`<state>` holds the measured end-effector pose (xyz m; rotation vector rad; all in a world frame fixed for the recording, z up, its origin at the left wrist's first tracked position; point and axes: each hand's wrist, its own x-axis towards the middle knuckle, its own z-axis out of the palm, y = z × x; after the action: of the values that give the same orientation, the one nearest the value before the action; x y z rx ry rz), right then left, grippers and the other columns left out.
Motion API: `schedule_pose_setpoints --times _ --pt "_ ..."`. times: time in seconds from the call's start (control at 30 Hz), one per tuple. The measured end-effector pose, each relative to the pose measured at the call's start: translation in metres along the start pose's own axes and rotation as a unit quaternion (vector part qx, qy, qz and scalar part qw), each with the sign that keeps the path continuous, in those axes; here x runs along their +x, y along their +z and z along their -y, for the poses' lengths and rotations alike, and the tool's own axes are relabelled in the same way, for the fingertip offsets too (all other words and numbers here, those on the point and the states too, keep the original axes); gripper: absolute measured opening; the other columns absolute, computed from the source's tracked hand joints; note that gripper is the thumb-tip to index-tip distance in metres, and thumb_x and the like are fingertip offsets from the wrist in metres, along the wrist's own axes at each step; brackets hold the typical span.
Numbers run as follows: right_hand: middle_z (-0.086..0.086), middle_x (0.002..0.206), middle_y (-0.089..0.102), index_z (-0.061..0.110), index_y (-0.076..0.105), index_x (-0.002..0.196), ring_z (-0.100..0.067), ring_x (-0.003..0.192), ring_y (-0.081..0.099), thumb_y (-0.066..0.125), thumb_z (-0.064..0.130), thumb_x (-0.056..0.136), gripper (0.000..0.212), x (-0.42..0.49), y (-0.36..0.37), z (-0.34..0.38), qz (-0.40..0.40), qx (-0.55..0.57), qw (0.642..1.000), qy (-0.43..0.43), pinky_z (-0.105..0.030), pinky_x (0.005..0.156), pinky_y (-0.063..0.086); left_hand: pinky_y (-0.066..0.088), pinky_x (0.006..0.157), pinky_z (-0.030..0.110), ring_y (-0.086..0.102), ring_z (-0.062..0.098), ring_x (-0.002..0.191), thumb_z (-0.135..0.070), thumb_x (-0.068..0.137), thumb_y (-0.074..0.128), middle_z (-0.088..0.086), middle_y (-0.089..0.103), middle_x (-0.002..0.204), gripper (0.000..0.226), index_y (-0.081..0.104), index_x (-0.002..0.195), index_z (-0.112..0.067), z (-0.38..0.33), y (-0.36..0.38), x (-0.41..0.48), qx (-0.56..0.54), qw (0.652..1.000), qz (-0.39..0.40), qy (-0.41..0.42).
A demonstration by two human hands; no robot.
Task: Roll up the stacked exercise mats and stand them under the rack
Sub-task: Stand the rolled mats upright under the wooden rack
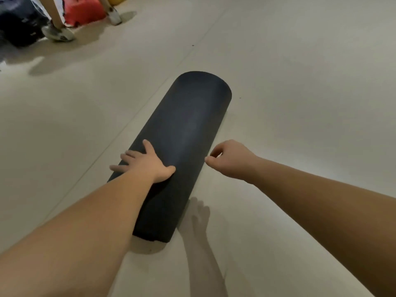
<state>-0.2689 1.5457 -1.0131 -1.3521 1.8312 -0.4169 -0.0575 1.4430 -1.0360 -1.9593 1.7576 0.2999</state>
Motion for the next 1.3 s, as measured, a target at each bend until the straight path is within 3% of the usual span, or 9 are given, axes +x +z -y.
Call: schedule_pose_setpoints --times 0.17,0.37,0.5,0.63,0.73,0.83,1.03,1.17,1.3 --pt "-0.005 0.138 0.064 0.015 0.059 0.145 -0.023 0.12 0.063 0.059 0.042 0.104 0.049 0.008 0.026 -0.014 0.015 0.036 0.999 0.022 -0.036 0.1 0.055 0.043 0.11 0.056 0.039 0.047 0.141 -0.097 0.074 0.042 0.026 0.035 0.156 0.121 -0.001 0.164 -0.028 0.002 0.042 -0.012 -0.011 0.998 -0.028 0.06" --pt "0.001 0.166 0.038 0.026 0.031 0.164 -0.028 0.148 0.044 0.057 0.046 0.105 0.067 0.003 0.034 -0.034 0.018 0.067 0.997 0.026 -0.042 0.115 0.042 0.044 0.109 0.054 0.042 0.038 0.14 -0.082 0.09 0.043 0.014 0.04 0.153 0.084 0.028 0.16 -0.037 0.032 0.03 0.0 -0.067 0.986 -0.106 0.11" --pt "-0.001 0.168 0.035 0.032 0.027 0.165 -0.03 0.147 0.044 0.059 0.05 0.103 0.072 0.002 0.034 -0.046 -0.009 0.072 0.997 0.039 -0.042 0.115 0.042 0.044 0.105 0.047 0.052 0.04 0.132 -0.078 0.081 0.064 0.015 0.04 0.151 0.083 0.035 0.15 -0.042 0.028 0.03 -0.002 -0.198 0.977 -0.013 0.071" --pt "-0.006 0.169 0.024 0.045 0.019 0.163 -0.037 0.148 0.039 0.06 0.065 0.096 0.082 0.004 0.035 -0.04 -0.006 0.114 0.992 0.062 -0.05 0.116 0.042 0.05 0.101 0.043 0.061 0.03 0.121 -0.088 0.08 0.054 0.002 0.053 0.133 0.089 0.027 0.155 -0.048 0.017 0.061 -0.025 -0.226 0.965 -0.064 0.117" --pt "-0.008 0.171 0.013 0.049 0.011 0.163 -0.041 0.151 0.033 0.056 0.082 0.086 0.095 0.004 0.034 -0.04 0.009 0.059 0.992 0.111 -0.056 0.12 0.037 0.043 0.115 0.042 0.058 0.028 0.132 -0.067 0.092 0.062 0.002 0.062 0.142 0.091 0.023 0.165 -0.031 0.019 0.074 -0.011 -0.338 0.937 0.014 0.091" --pt "-0.009 0.171 0.011 0.049 0.005 0.163 -0.042 0.151 0.032 0.063 0.089 0.074 0.115 0.002 0.027 -0.051 0.013 0.014 0.99 0.14 -0.057 0.119 0.038 0.04 0.118 0.046 0.047 0.036 0.139 -0.073 0.084 0.069 0.009 0.044 0.155 0.083 0.04 0.154 -0.039 0.019 0.083 -0.006 -0.316 0.944 0.058 0.072" --pt "-0.015 0.163 0.015 0.058 -0.02 0.156 -0.045 0.149 0.032 0.083 0.085 0.052 0.148 -0.006 0.035 -0.08 0.046 0.029 0.98 0.189 -0.057 0.12 0.035 0.046 0.11 0.04 0.053 0.028 0.133 -0.067 0.067 0.089 0.001 0.045 0.158 0.122 0.018 0.161 -0.032 -0.002 0.101 -0.024 -0.522 0.839 0.15 0.037" --pt "-0.01 0.158 0.025 0.062 -0.011 0.156 -0.04 0.147 0.036 0.09 0.079 0.047 0.149 -0.018 0.012 -0.107 0.03 0.108 0.976 0.185 -0.056 0.121 0.035 0.048 0.105 0.042 0.055 0.021 0.117 -0.064 0.068 0.088 -0.003 0.052 0.151 0.109 0.034 0.158 -0.031 -0.028 0.096 -0.042 -0.568 0.797 0.19 0.074" --pt "0.003 0.16 0.032 0.064 -0.004 0.155 -0.031 0.142 0.045 0.096 0.075 0.041 0.152 -0.056 -0.005 -0.152 0.003 0.208 0.959 0.192 -0.056 0.113 0.046 0.053 0.098 0.038 0.06 0.019 0.118 -0.064 0.067 0.088 -0.005 0.056 0.144 0.105 0.039 0.155 -0.034 -0.066 0.084 -0.061 -0.547 0.798 0.212 0.141"
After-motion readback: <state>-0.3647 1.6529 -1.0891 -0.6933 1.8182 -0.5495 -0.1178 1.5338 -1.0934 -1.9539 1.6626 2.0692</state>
